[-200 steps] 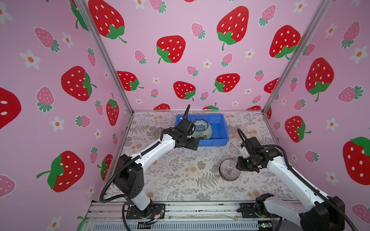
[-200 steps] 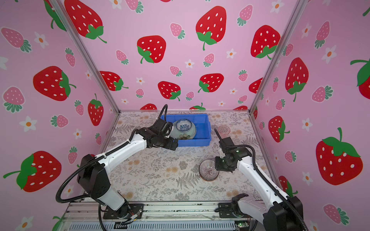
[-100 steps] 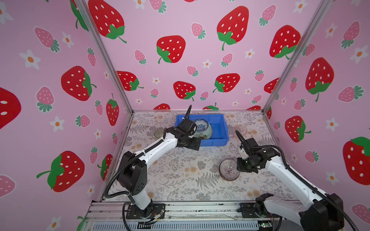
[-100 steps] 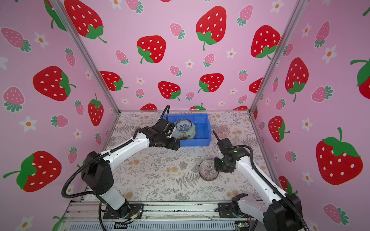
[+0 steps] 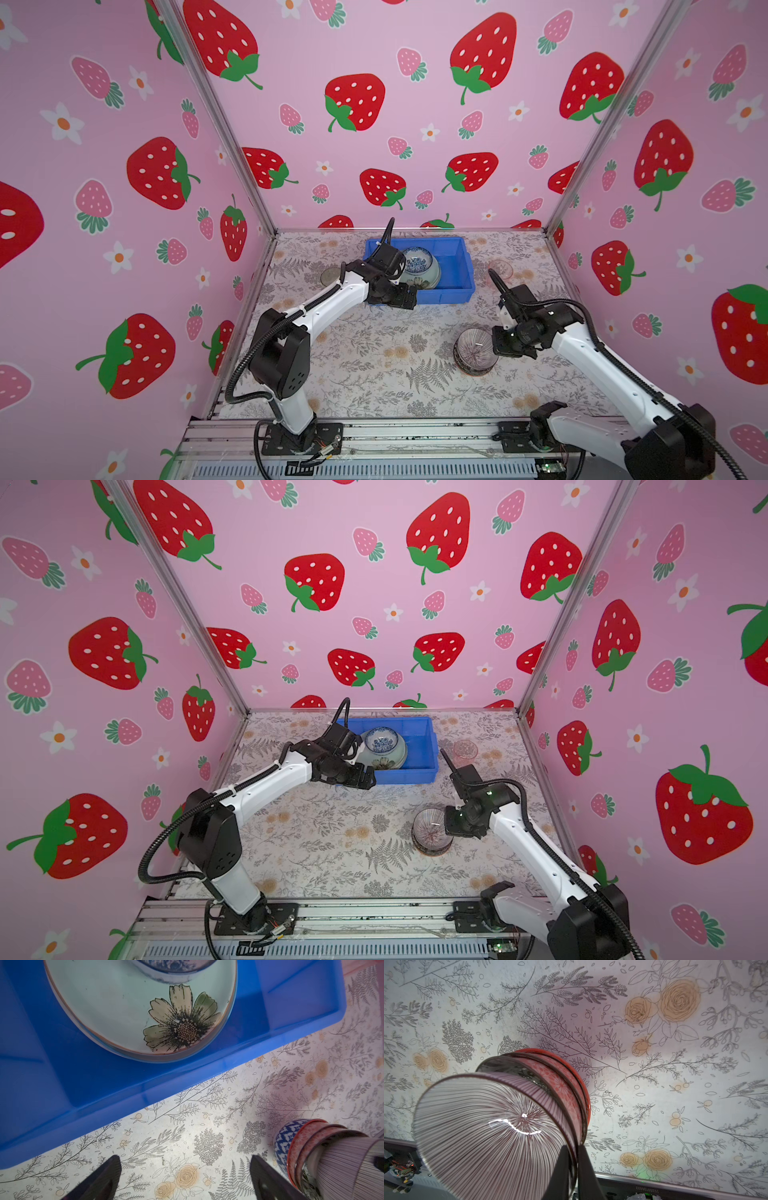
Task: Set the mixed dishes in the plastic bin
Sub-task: 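Grasp and lift the top purple-striped bowl off the stack with the right gripper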
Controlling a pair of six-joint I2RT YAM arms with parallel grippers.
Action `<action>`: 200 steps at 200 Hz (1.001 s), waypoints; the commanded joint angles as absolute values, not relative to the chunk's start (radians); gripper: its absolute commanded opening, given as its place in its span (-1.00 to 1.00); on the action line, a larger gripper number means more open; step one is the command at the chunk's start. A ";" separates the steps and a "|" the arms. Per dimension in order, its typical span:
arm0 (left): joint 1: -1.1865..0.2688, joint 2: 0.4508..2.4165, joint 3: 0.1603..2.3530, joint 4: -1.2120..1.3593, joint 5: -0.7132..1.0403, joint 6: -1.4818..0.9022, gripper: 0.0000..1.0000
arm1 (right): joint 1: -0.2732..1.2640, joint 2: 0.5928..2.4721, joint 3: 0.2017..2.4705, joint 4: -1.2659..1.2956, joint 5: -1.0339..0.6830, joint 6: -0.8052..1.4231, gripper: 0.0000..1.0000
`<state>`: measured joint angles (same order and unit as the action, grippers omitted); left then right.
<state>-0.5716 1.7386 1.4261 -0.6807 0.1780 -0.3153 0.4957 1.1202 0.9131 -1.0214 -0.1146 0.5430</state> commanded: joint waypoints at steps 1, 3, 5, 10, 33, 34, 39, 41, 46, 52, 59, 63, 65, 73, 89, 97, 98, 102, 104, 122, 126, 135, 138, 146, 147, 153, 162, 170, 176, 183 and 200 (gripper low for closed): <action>-0.570 1.735 1.477 -0.694 0.206 -0.320 0.98 | 0.502 1.101 0.952 -1.042 -0.101 0.548 -0.87; -0.571 1.735 1.480 -0.694 0.206 -0.320 0.98 | 0.502 1.101 0.953 -1.043 -0.101 0.548 -0.87; -0.571 1.737 1.481 -0.694 0.208 -0.321 0.98 | 0.502 1.101 0.954 -1.044 -0.101 0.548 -0.86; -0.571 1.738 1.483 -0.694 0.212 -0.322 0.98 | 0.502 1.100 0.955 -1.045 -0.101 0.547 -0.87; -0.570 1.739 1.494 -0.692 0.230 -0.327 0.98 | 0.502 1.094 0.963 -1.052 -0.098 0.550 -0.87; -0.571 1.740 1.494 -0.693 0.230 -0.327 0.98 | 0.502 1.094 0.963 -1.053 -0.098 0.550 -0.87; -0.571 1.740 1.494 -0.692 0.232 -0.329 0.98 | 0.502 1.091 0.964 -1.055 -0.097 0.550 -0.87; -0.571 1.741 1.494 -0.693 0.233 -0.330 0.98 | 0.502 1.090 0.965 -1.055 -0.094 0.551 -0.88; -0.571 1.740 1.494 -0.692 0.233 -0.328 0.98 | 0.502 1.089 0.965 -1.058 -0.094 0.552 -0.88; -0.571 1.740 1.494 -0.693 0.232 -0.329 0.98 | 0.501 1.088 0.966 -1.059 -0.094 0.552 -0.88; -0.571 1.739 1.493 -0.693 0.233 -0.331 0.98 | 0.502 1.083 0.965 -1.059 -0.092 0.554 -0.87; -0.571 1.738 1.494 -0.694 0.234 -0.330 0.98 | 0.502 1.083 0.965 -1.060 -0.091 0.555 -0.88; -0.570 1.738 1.495 -0.693 0.235 -0.330 0.98 | 0.502 1.082 0.965 -1.060 -0.092 0.554 -0.88; -0.571 1.735 1.496 -0.693 0.235 -0.330 0.98 | 0.502 1.081 0.966 -1.060 -0.094 0.556 -0.88; -0.571 1.732 1.501 -0.694 0.239 -0.333 0.98 | 0.501 1.083 0.966 -1.060 -0.092 0.555 -0.88; -0.571 1.731 1.503 -0.693 0.246 -0.336 0.98 | 0.502 1.081 0.966 -1.059 -0.093 0.554 -0.89; -0.571 1.730 1.504 -0.692 0.247 -0.337 0.98 | 0.502 1.081 0.966 -1.060 -0.093 0.554 -0.89; -0.571 1.730 1.505 -0.693 0.251 -0.338 0.98 | 0.502 1.080 0.966 -1.059 -0.094 0.554 -0.88; -0.571 1.729 1.504 -0.691 0.253 -0.338 0.98 | 0.501 1.081 0.966 -1.059 -0.094 0.554 -0.88; -0.570 1.733 1.508 -0.689 0.281 -0.354 0.98 | 0.502 1.077 0.972 -1.062 -0.093 0.554 -0.89; -0.570 1.735 1.512 -0.691 0.286 -0.356 0.98 | 0.502 1.078 0.973 -1.061 -0.093 0.554 -0.89; -0.571 1.737 1.516 -0.693 0.297 -0.361 0.98 | 0.502 1.076 0.978 -1.063 -0.093 0.555 -0.89; -0.571 1.737 1.517 -0.693 0.298 -0.363 0.98 | 0.502 1.076 0.979 -1.062 -0.092 0.554 -0.90; -0.571 1.737 1.519 -0.694 0.299 -0.364 0.98 | 0.502 1.075 0.983 -1.064 -0.092 0.555 -0.90; -0.571 1.736 1.521 -0.695 0.299 -0.364 0.98 | 0.502 1.075 0.984 -1.064 -0.092 0.554 -0.90; -0.570 1.735 1.521 -0.697 0.299 -0.364 0.98 | 0.502 1.075 0.987 -1.065 -0.092 0.555 -0.91; -0.570 1.731 1.524 -0.699 0.296 -0.365 0.98 | 0.502 1.076 0.991 -1.063 -0.092 0.554 -0.93; -0.569 1.725 1.524 -0.700 0.295 -0.364 0.98 | 0.502 1.078 0.996 -1.064 -0.092 0.554 -0.96; -0.570 1.722 1.525 -0.701 0.293 -0.364 0.98 | 0.502 1.079 1.000 -1.064 -0.093 0.551 -0.96; -0.569 1.718 1.525 -0.700 0.292 -0.364 0.98 | 0.502 1.083 1.005 -1.066 -0.092 0.548 -0.96; -0.569 1.711 1.524 -0.703 0.288 -0.364 0.98 | 0.503 1.093 1.021 -1.066 -0.092 0.543 -0.96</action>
